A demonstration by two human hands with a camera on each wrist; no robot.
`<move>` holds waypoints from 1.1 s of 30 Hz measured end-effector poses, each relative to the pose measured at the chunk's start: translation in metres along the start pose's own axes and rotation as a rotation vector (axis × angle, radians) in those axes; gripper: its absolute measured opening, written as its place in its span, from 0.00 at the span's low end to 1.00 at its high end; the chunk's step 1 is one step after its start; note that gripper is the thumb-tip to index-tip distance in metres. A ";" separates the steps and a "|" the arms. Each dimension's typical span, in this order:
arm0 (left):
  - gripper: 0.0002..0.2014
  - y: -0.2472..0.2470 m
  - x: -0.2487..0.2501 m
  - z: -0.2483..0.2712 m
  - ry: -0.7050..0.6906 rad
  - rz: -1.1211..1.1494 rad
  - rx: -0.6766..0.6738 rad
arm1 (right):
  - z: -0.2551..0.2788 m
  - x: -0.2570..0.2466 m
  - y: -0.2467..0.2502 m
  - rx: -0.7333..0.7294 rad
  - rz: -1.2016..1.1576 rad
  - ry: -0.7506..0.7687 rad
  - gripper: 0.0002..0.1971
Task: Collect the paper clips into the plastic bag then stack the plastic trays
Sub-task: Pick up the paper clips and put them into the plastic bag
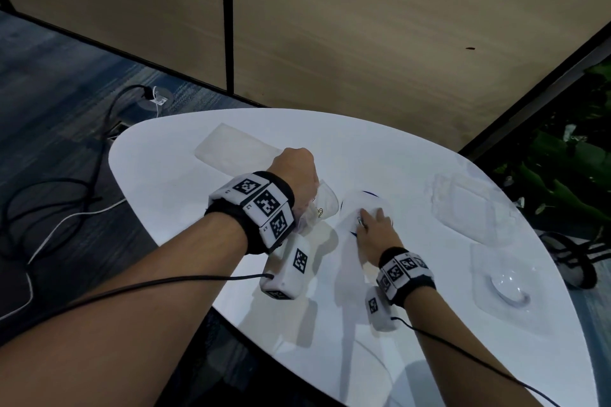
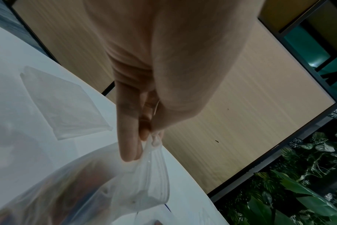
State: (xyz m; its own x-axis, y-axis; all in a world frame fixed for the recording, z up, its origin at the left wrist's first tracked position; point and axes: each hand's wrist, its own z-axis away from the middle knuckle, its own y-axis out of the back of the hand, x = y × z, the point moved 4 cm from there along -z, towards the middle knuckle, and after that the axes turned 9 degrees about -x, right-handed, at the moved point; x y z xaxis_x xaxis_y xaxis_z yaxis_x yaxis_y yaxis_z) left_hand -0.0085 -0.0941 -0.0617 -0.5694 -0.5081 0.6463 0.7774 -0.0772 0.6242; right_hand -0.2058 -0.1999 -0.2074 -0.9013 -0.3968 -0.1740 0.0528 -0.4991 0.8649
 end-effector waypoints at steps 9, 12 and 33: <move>0.10 -0.001 0.000 0.002 -0.003 0.020 -0.013 | 0.013 -0.019 -0.005 0.095 0.379 0.147 0.11; 0.09 -0.001 0.000 0.003 -0.008 0.007 -0.003 | 0.010 -0.014 0.000 0.104 0.293 0.162 0.12; 0.09 0.001 -0.001 0.004 0.021 -0.049 0.051 | 0.053 -0.100 0.085 0.013 -0.624 0.371 0.09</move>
State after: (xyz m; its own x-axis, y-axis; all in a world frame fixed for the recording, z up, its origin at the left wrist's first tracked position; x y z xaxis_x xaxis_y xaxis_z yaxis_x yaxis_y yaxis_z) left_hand -0.0083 -0.0903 -0.0602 -0.6002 -0.5227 0.6054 0.7338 -0.0586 0.6768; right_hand -0.1345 -0.1618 -0.0912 -0.5562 -0.2776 -0.7833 -0.4306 -0.7099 0.5573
